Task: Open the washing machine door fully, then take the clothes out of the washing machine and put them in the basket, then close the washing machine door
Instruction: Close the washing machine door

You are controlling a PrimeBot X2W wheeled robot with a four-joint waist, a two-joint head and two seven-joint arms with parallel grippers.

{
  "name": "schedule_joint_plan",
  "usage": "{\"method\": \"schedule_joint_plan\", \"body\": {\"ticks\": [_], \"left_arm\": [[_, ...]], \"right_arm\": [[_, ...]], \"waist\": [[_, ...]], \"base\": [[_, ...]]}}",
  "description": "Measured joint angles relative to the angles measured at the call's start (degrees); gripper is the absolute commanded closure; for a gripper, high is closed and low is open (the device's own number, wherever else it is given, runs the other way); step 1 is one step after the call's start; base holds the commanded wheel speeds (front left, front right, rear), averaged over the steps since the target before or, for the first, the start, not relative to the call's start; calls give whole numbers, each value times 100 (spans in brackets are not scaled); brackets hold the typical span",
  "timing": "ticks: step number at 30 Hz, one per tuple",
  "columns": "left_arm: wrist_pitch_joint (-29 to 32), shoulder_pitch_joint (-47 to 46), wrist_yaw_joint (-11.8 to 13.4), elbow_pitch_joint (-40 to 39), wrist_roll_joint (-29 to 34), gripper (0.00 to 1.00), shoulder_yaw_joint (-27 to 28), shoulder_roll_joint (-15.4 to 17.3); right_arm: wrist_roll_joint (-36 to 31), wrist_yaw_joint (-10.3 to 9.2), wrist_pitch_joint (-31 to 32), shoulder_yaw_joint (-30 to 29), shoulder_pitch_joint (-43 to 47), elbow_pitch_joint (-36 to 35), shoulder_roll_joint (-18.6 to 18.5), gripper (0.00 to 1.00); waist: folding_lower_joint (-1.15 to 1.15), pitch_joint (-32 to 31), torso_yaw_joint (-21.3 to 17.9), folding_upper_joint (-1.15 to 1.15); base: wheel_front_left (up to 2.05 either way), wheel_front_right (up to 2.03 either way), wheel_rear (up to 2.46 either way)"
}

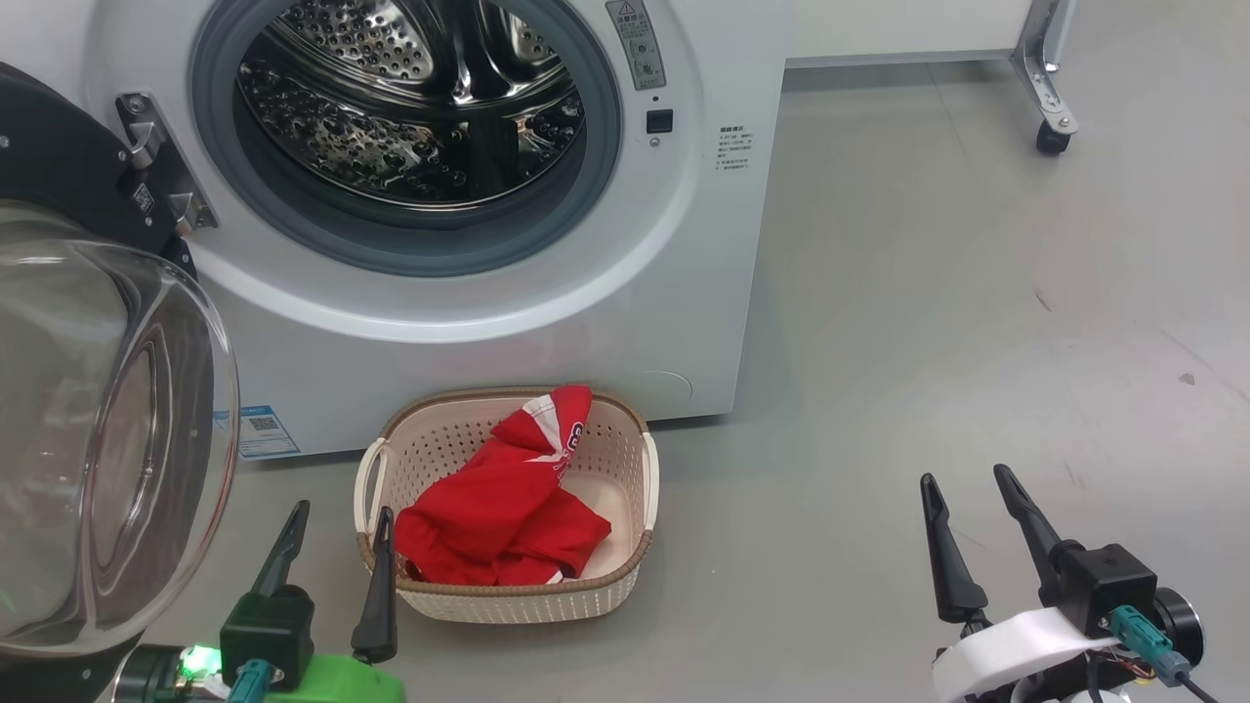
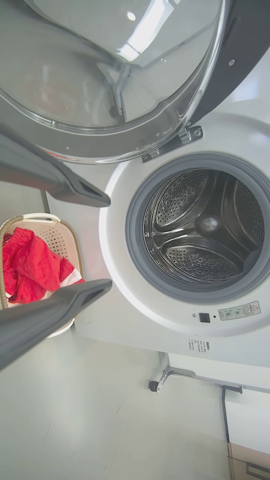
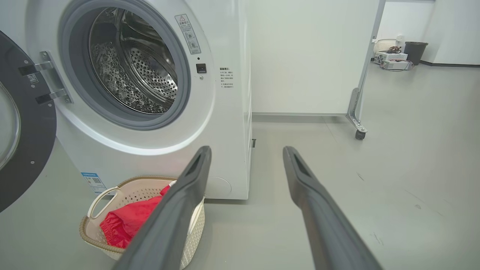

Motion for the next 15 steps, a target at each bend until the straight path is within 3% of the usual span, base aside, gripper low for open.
{"method": "schedule_joint_plan", "body": {"ticks": [15], "left_arm": [[7, 4, 1, -36, 1, 0, 8, 1]], "right_arm": [[1, -35, 9, 7, 0, 1, -12, 0]], "waist": [[0, -51, -26, 0]], "base": [[-2, 2, 0]]}}
